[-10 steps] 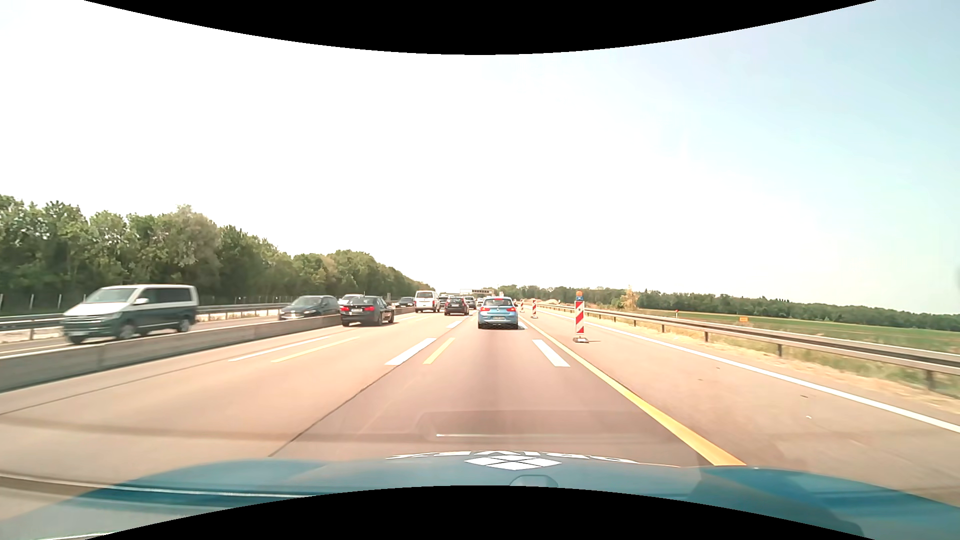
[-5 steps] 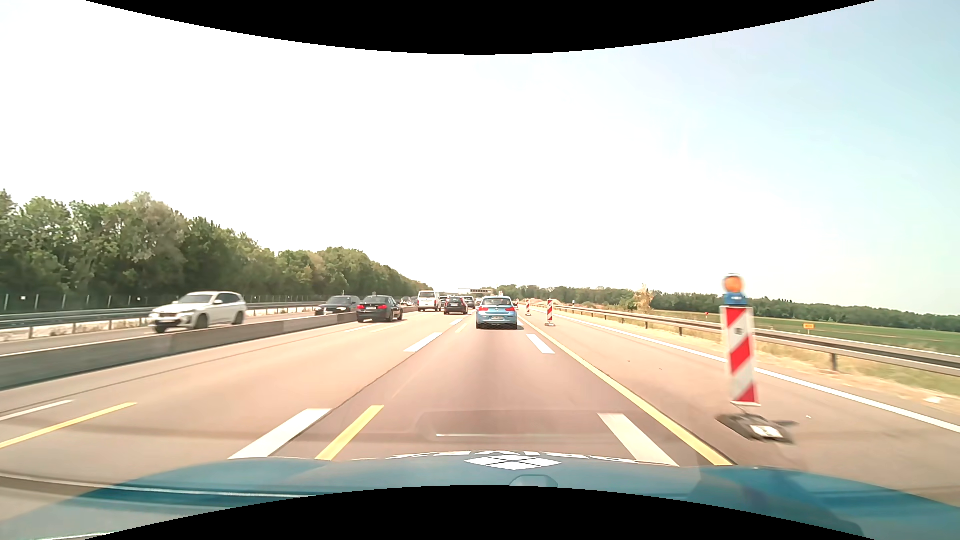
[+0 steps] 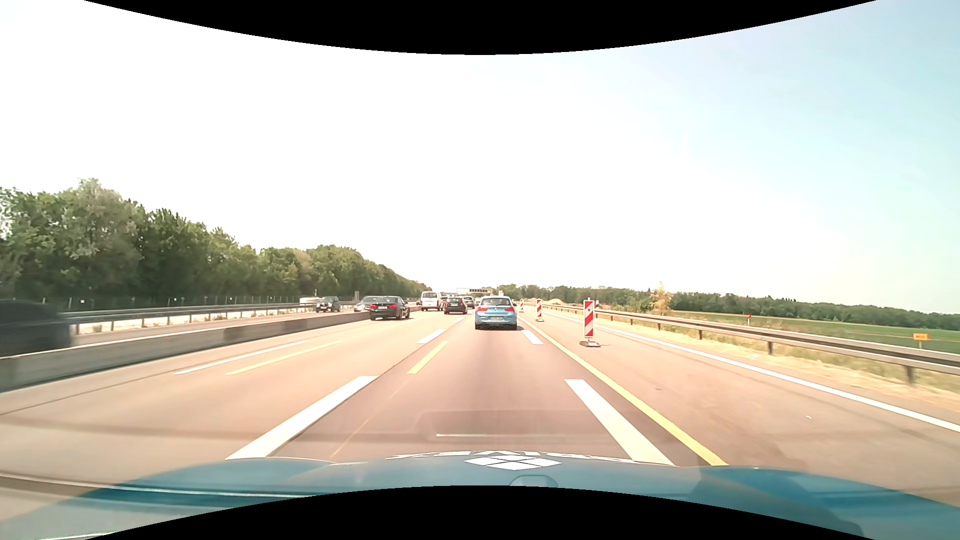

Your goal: Follow the waypoints while adhering to traffic rules and regulations

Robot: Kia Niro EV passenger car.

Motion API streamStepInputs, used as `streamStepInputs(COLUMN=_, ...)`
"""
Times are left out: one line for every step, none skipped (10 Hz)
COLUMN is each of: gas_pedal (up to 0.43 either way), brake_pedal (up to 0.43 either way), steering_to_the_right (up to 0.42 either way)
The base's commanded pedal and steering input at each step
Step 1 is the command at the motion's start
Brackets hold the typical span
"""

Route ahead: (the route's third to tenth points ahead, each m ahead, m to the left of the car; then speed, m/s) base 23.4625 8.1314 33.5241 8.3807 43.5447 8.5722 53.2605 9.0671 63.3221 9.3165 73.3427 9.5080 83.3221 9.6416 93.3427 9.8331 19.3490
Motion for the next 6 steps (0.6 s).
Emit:
streamStepInputs(gas_pedal=0.0, brake_pedal=0.0, steering_to_the_right=0.0)
streamStepInputs(gas_pedal=0.0, brake_pedal=0.0, steering_to_the_right=0.0)
streamStepInputs(gas_pedal=0.0, brake_pedal=0.0, steering_to_the_right=0.0)
streamStepInputs(gas_pedal=0.0, brake_pedal=0.0, steering_to_the_right=0.0)
streamStepInputs(gas_pedal=0.0, brake_pedal=0.0, steering_to_the_right=0.0)
streamStepInputs(gas_pedal=0.0, brake_pedal=0.0, steering_to_the_right=0.0)
